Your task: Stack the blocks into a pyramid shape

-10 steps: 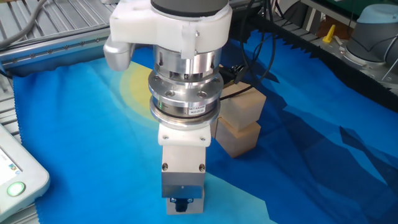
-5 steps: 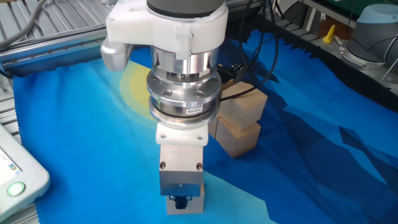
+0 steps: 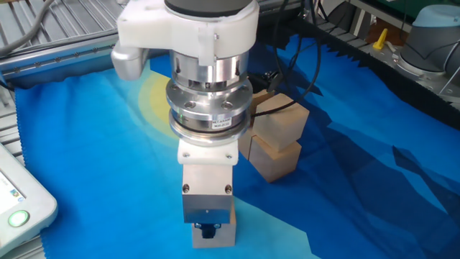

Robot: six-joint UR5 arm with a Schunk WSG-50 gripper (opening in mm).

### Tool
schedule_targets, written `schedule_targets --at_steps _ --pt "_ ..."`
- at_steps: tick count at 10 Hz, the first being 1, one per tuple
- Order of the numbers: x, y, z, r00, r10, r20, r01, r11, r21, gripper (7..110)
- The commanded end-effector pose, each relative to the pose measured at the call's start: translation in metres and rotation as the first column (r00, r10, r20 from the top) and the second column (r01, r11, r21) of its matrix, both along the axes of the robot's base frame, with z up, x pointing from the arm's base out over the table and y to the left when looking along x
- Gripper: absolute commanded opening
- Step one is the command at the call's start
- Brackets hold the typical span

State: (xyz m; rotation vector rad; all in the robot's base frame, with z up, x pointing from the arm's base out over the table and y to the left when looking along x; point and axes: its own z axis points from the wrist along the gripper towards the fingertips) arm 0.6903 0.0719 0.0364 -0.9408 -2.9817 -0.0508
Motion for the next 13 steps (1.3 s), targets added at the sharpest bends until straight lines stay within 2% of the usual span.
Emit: schedule_targets --at_steps 1,3,4,5,6,7,8,9,10,11,12,13 --pt "0.008 -0.002 0.016 1.000 0.028 0.005 -0.028 1.000 -0.002 7" --pt "0.016 0.004 0.046 0.995 0.092 0.033 -0.093 0.996 0.017 7" --pt "0.010 0.008 0.058 0.994 0.105 0.016 -0.105 0.994 0.027 7" --pt "0.004 0.006 0.068 0.993 0.114 -0.006 -0.114 0.993 0.015 7" --pt "0.002 0.003 0.073 0.992 0.120 -0.022 -0.120 0.993 0.010 22" --pt "0.002 -0.015 0.073 0.987 0.158 -0.035 -0.160 0.986 -0.040 22" --pt "-0.001 -0.035 0.074 0.983 0.172 -0.060 -0.178 0.978 -0.107 7" --pt "0.000 -0.045 0.075 0.977 0.200 -0.068 -0.208 0.967 -0.148 7" --pt "0.002 -0.044 0.075 0.966 0.252 -0.066 -0.259 0.956 -0.141 7" --pt "0.009 -0.056 0.077 0.938 0.340 -0.063 -0.345 0.919 -0.191 7" --pt "0.016 -0.060 0.077 0.915 0.399 -0.056 -0.402 0.891 -0.211 7" --pt "0.016 -0.064 0.078 0.893 0.445 -0.071 -0.449 0.866 -0.222 7"
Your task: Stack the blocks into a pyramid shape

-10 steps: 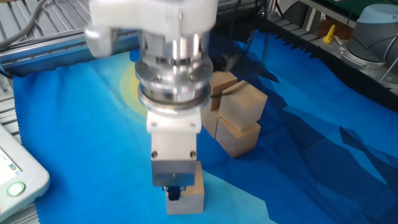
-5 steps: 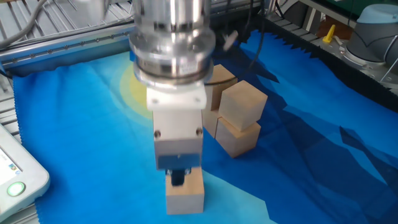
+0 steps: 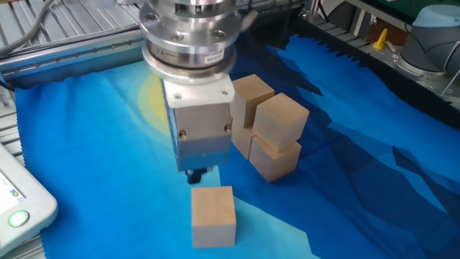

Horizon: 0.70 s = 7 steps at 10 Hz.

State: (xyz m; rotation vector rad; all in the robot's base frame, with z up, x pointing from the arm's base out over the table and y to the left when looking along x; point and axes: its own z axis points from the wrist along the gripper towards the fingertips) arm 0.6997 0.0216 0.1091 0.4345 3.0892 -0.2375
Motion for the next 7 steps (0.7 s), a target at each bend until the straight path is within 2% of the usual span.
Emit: schedule_targets --at_steps 1,3,4,5,7 --pt "0.006 -0.023 0.008 0.984 0.180 -0.020 -0.181 0.980 -0.088 7" --pt "0.007 -0.007 0.004 0.988 0.153 -0.001 -0.152 0.988 -0.021 7" --pt "0.005 0.007 0.002 0.990 0.139 0.002 -0.139 0.990 0.033 7" --pt "-0.001 0.011 0.002 0.993 0.114 -0.015 -0.113 0.992 0.052 7" --pt "-0.008 0.008 0.002 0.996 0.074 -0.040 -0.072 0.996 0.043 7"
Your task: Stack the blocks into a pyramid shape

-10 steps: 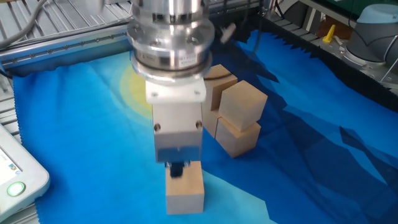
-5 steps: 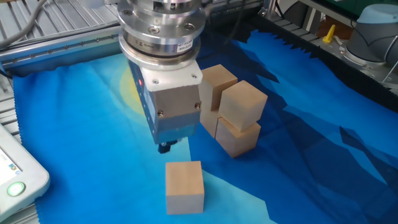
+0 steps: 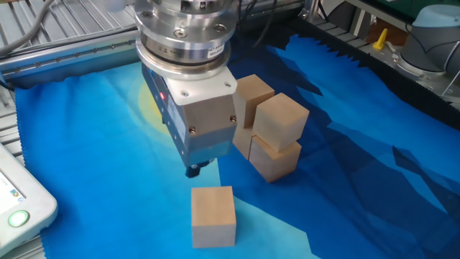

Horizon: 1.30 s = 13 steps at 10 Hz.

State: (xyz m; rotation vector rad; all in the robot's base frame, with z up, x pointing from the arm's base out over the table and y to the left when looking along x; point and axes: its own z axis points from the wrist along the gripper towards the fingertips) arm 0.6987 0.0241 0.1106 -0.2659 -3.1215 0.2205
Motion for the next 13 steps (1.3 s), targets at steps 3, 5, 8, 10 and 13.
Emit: schedule_targets --at_steps 3,5,8,10,13 --pt "0.020 0.023 -0.006 0.999 -0.007 0.033 0.003 0.995 0.096 7" --pt "0.031 0.019 -0.009 0.998 0.026 0.059 -0.030 0.998 0.055 7" --pt "0.001 -0.002 0.000 0.997 0.069 -0.030 -0.070 0.997 -0.041 7" --pt "0.003 0.012 -0.003 0.999 0.047 -0.012 -0.047 0.999 0.016 7" --pt "0.013 0.015 -0.003 0.997 0.076 0.023 -0.077 0.997 0.026 7"
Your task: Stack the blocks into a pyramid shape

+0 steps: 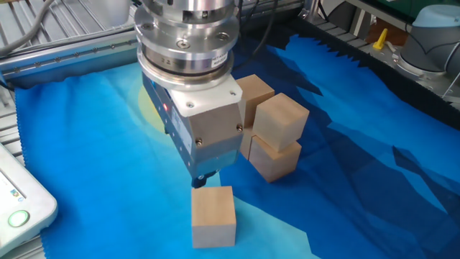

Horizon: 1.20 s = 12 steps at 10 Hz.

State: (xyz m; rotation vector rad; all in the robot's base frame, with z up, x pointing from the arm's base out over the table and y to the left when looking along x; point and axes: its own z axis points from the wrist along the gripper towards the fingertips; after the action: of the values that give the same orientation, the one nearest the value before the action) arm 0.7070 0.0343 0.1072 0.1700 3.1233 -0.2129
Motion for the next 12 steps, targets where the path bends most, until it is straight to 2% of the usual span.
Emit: schedule_targets --at_steps 1,3,5,7,9,10,12 --pt "0.009 0.008 0.000 0.999 0.031 0.035 -0.032 0.999 0.035 7" --pt "0.026 0.018 0.001 0.994 0.047 0.101 -0.055 0.996 0.071 7" --pt "0.007 0.022 -0.001 0.999 -0.010 0.031 0.007 0.996 0.090 7" --pt "0.007 0.023 -0.001 0.999 -0.036 0.031 0.033 0.995 0.096 7" --pt "0.005 0.012 0.000 1.000 -0.002 0.023 0.001 0.999 0.051 7" --pt "-0.011 0.014 0.008 1.000 0.019 0.012 -0.019 0.999 0.051 7" --pt "-0.068 0.019 0.035 1.000 0.028 0.000 -0.028 0.999 0.040 7"
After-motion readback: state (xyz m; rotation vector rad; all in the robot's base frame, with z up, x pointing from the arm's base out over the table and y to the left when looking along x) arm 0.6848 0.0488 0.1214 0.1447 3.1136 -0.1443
